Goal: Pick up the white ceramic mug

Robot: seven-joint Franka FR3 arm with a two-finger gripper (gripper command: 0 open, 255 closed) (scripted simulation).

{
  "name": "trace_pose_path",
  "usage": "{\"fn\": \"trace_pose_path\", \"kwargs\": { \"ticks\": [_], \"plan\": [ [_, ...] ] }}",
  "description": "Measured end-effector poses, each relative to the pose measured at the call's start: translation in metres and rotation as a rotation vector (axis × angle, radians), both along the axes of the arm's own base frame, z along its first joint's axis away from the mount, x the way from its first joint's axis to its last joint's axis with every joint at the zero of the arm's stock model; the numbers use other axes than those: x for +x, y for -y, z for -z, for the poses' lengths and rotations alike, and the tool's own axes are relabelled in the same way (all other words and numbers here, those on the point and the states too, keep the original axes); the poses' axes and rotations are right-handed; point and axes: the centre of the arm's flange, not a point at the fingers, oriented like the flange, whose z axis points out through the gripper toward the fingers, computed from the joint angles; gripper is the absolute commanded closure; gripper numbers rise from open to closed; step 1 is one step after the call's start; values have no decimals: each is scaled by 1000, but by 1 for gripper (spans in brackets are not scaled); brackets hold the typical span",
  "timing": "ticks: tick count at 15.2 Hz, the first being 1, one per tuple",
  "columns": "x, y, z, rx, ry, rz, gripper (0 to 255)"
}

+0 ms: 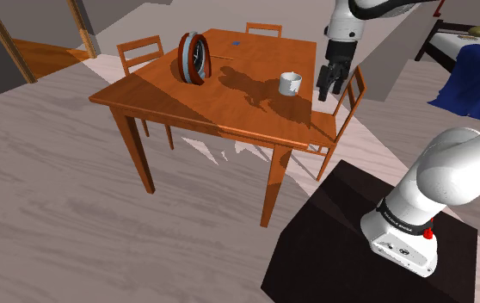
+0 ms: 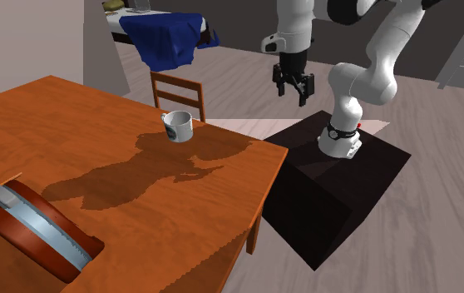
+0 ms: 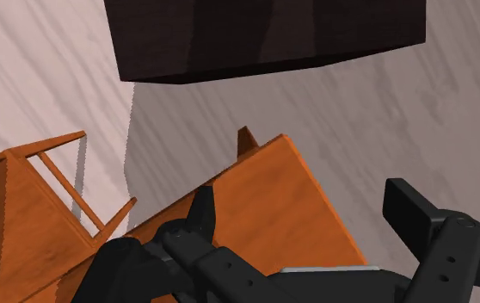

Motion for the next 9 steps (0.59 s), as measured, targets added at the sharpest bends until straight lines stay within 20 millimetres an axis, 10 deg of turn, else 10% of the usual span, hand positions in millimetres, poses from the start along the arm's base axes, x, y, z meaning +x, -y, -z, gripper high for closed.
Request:
{"fn": "trace_pose_path", "kwargs": {
  "ticks": [9],
  "plan": [
    [82, 66, 35, -37, 53, -18, 0]
  ]
}}
